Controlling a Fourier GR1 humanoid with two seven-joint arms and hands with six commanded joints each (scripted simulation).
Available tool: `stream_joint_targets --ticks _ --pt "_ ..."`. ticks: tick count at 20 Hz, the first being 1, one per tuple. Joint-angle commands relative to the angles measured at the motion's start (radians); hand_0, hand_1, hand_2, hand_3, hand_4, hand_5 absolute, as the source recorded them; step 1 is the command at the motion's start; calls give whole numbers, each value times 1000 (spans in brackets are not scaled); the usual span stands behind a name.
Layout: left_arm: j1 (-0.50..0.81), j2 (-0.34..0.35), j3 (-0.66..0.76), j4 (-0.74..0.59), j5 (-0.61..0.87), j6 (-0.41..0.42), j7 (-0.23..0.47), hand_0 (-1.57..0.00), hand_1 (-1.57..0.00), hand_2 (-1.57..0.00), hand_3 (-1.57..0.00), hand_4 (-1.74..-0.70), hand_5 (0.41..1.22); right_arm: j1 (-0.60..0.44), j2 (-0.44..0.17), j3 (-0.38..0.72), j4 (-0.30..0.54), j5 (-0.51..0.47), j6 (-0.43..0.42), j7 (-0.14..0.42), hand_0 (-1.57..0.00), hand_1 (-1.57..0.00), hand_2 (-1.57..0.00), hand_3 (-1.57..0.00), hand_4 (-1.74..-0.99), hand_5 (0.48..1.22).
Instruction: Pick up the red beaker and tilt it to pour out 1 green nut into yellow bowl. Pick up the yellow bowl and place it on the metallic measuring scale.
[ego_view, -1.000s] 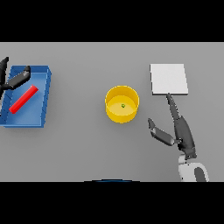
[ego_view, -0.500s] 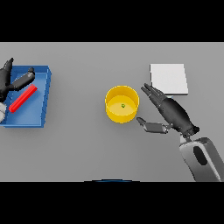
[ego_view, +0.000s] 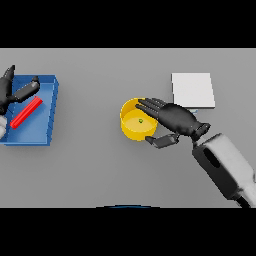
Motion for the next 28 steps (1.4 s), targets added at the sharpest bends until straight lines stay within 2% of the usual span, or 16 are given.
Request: stream_joint_targets --ticks 1,2,8,12,16,21,23,24,25,26,27,28 --pt "9 7 1 -7 5 -5 -12 1 1 1 1 -797 718 -23 -5 7 20 5 15 -7 1 1 1 1 -1277 677" --pt "5 6 5 9 4 -9 -17 1 1 1 1 -796 717 -28 -7 22 34 13 20 -27 1 1 1 1 -1269 683" --pt "-2 11 6 -2 8 -15 -12 1 1 1 1 -795 729 -113 33 82 157 39 65 -54 1 1 1 1 -1243 682" --pt "-5 0 -3 11 -3 -11 -14 1 1 1 1 -797 734 -149 47 117 214 59 99 -54 1 1 1 1 -1281 674" --pt "7 16 2 -7 4 -10 -11 1 1 1 1 -799 738 -179 56 139 274 81 113 -47 1 1 1 1 -1303 674" --pt "-7 8 7 15 6 -18 -16 1 1 1 1 -793 729 -204 63 164 281 91 154 -35 1 1 -4 -11 -1308 729" --pt "1 19 8 1 6 -21 -34 1 1 1 1 -792 725 -210 67 170 290 99 161 -15 -16 -40 -68 -94 -1339 784" --pt "-2 13 9 8 7 -19 -32 1 1 1 1 -792 723 -205 63 177 277 104 166 -9 -93 -107 -133 -160 -1362 820" --pt "0 17 10 2 10 -20 -23 1 1 1 1 -793 722 -206 57 185 272 112 165 -21 -258 -236 -233 -249 -1387 900" --pt "-3 16 13 18 8 -22 -31 1 1 1 1 -793 723 -204 61 188 275 113 164 -27 -508 -437 -388 -359 -1425 964" --pt "-4 17 13 16 8 -21 -23 1 1 1 1 -795 725 -204 59 188 276 110 173 -24 -721 -664 -624 -472 -1488 1016" --pt "-10 17 11 10 3 -16 -17 1 1 1 1 -796 726 -205 51 190 269 100 198 -36 -891 -846 -814 -594 -1534 1057"
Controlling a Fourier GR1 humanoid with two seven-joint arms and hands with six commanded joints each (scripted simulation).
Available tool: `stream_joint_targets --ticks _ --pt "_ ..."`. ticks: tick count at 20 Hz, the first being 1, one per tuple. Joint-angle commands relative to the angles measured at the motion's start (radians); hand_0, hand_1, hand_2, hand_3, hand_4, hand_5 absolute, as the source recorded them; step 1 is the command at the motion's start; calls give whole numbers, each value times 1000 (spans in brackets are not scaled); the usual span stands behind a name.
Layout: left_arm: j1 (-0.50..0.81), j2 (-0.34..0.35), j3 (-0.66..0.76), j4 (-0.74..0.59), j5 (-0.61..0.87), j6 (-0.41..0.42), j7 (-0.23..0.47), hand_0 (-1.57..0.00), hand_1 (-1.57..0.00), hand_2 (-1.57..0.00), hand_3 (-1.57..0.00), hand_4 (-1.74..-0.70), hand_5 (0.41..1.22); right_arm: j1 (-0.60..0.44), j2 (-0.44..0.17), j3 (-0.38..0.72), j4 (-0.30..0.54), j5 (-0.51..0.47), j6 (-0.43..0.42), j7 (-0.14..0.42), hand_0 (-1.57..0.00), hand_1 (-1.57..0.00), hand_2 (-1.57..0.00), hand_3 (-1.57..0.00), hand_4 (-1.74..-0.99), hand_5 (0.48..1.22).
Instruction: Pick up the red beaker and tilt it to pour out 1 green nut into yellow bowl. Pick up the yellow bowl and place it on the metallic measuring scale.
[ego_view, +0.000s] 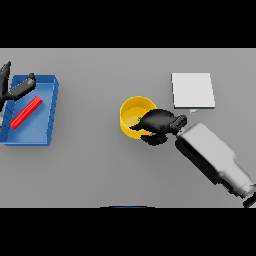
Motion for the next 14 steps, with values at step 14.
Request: stream_joint_targets --ticks 14 --pt "6 12 1 -38 9 4 11 1 1 1 1 -801 723 -21 -66 -36 -106 -82 90 38 -1541 -1539 -1470 -1268 -1731 1214"
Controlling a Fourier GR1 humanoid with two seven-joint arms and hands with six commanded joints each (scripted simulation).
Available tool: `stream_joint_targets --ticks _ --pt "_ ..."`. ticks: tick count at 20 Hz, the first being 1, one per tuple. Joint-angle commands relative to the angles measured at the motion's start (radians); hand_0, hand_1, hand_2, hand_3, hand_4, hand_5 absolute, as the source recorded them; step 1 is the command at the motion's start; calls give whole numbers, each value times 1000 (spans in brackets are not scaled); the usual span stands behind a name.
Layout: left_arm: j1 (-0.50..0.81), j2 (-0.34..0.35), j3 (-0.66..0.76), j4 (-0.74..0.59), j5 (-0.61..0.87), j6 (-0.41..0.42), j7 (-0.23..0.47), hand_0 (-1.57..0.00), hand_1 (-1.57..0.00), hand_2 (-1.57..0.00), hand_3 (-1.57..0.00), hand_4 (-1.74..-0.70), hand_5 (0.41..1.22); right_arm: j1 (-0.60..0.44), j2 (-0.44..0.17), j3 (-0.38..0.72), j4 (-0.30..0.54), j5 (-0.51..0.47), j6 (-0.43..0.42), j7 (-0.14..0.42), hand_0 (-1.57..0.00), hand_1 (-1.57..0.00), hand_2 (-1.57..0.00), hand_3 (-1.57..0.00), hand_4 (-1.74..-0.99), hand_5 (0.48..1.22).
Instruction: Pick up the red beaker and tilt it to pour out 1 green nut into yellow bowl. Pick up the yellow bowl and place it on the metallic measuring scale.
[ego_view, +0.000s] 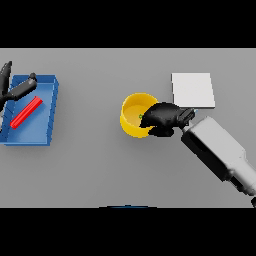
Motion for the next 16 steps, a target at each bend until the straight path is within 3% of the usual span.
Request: stream_joint_targets --ticks 1,2,8,12,13,16 --pt "6 9 3 -2 1 1 2 1 1 1 1 -799 723 -7 -14 -13 -20 -11 16 4 -1547 -1545 -1490 -1329 -1732 1215" --pt "9 8 -1 3 -6 5 3 1 1 1 1 -798 721 -4 -25 -17 -60 -16 35 34 -1552 -1551 -1506 -1377 -1731 1216" --pt "16 12 4 -11 5 5 -2 1 1 1 1 -806 723 -35 -79 -80 -139 -64 83 128 -1566 -1566 -1554 -1262 -1721 1219" --pt "17 24 3 -24 -3 9 5 1 1 1 1 -800 723 -43 -121 -87 -174 -74 82 118 -1569 -1569 -1564 -1238 -1719 1220" --pt "25 32 6 -36 -2 16 2 1 1 1 1 -802 730 -59 -142 -98 -162 -73 75 97 -1569 -1569 -1565 -1263 -1719 1220" --pt "23 29 5 -39 1 12 3 1 1 1 1 -808 742 -90 -162 -127 -108 -63 31 107 -1570 -1570 -1568 -1298 -1720 1221"
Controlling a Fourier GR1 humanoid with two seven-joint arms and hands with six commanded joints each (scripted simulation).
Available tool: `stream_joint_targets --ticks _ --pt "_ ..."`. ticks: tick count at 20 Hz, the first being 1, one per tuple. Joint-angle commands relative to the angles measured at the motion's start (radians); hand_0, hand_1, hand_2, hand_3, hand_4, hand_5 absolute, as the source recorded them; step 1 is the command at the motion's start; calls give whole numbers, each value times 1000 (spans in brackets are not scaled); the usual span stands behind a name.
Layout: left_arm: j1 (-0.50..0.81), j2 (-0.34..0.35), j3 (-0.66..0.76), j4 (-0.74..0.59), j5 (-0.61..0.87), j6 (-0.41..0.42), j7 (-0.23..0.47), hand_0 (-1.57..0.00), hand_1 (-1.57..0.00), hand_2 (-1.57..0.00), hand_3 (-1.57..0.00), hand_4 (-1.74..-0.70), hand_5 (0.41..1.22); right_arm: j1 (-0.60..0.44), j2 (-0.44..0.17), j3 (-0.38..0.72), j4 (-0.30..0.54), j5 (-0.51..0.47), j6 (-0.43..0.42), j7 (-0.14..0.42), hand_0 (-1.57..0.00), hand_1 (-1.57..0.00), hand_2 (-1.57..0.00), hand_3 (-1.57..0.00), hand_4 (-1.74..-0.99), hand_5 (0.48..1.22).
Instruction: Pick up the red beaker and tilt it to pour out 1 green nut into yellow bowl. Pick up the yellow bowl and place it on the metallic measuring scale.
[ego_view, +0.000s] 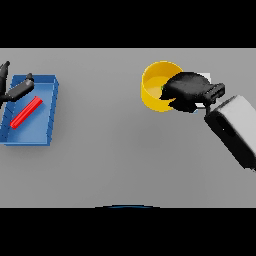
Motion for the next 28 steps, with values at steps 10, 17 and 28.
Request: stream_joint_targets --ticks 10,17,28 --pt "0 10 -16 -29 4 13 71 1 1 1 1 -832 773 -53 -49 -54 322 17 -160 -71 -1571 -1571 -1571 -1172 -1720 1221" --pt "-13 24 -29 -5 9 16 69 1 1 1 1 -814 757 -77 -17 -44 533 38 -262 -99 -1571 -1566 -1571 -1360 -1724 1221" --pt "-23 20 -34 -9 20 21 66 1 1 1 1 -809 734 -127 37 -21 734 36 -341 -148 -1527 -1401 -1569 -1320 -1725 1221"
